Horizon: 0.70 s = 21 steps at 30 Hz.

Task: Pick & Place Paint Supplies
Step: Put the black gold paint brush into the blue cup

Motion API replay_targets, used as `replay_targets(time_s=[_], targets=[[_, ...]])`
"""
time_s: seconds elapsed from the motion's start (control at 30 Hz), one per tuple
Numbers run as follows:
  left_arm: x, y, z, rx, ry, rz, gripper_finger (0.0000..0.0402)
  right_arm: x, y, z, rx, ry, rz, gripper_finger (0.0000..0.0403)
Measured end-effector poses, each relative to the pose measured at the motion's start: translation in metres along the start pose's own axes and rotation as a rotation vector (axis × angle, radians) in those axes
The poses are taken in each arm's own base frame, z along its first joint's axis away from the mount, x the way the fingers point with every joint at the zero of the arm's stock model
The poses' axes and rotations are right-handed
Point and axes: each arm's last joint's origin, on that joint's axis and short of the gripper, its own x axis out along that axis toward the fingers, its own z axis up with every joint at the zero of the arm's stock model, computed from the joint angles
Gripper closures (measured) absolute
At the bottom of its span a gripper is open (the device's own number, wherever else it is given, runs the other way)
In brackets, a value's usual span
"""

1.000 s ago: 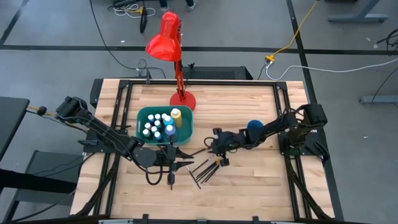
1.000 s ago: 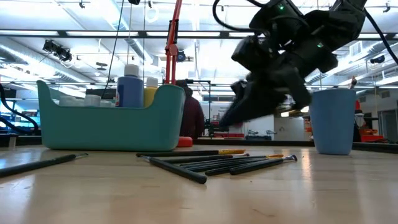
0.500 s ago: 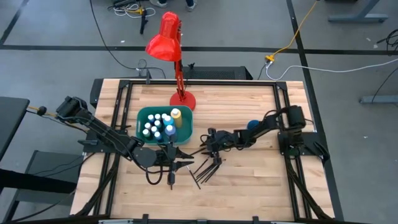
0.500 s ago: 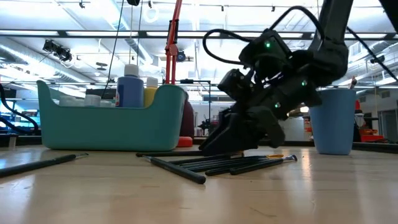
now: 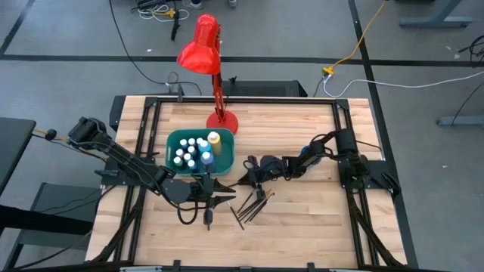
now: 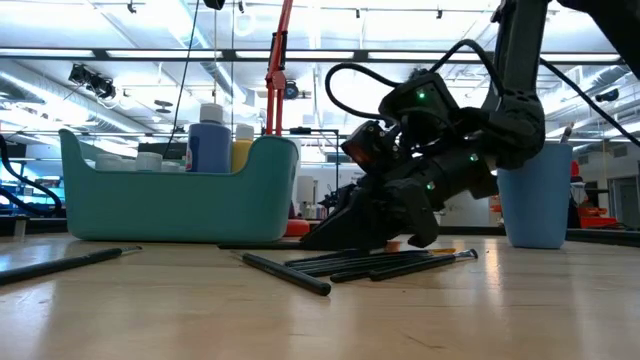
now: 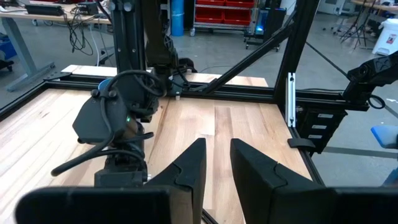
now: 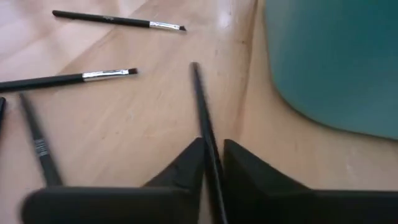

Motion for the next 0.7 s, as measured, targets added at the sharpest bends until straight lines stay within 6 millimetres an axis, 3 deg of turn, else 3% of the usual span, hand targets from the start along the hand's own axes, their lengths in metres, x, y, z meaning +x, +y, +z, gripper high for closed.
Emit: replay_targets(time_s=[0.07,0.3,0.5,0.7], targets=[[0.000,0.000,0.000,0.001,0.000,0.000,0.0319,0.000,0.000,0.000,-0.005,-0.016,0.000,0.0378],[0.000,0.000,0.000,0.001,0.000,0.000,0.0319,-0.001,0.001,0.003,-0.016,-0.029,0.018,0.0376],[0.000,0.000,0.000,0.001,0.000,0.000,0.0319,-0.014,0.001,0.022,-0.017,-0.058,0.035,0.0376],[0.000,0.000,0.000,0.001,-0.001,0.000,0.0319,-0.037,0.002,0.057,-0.033,-0.089,0.038,0.0377]])
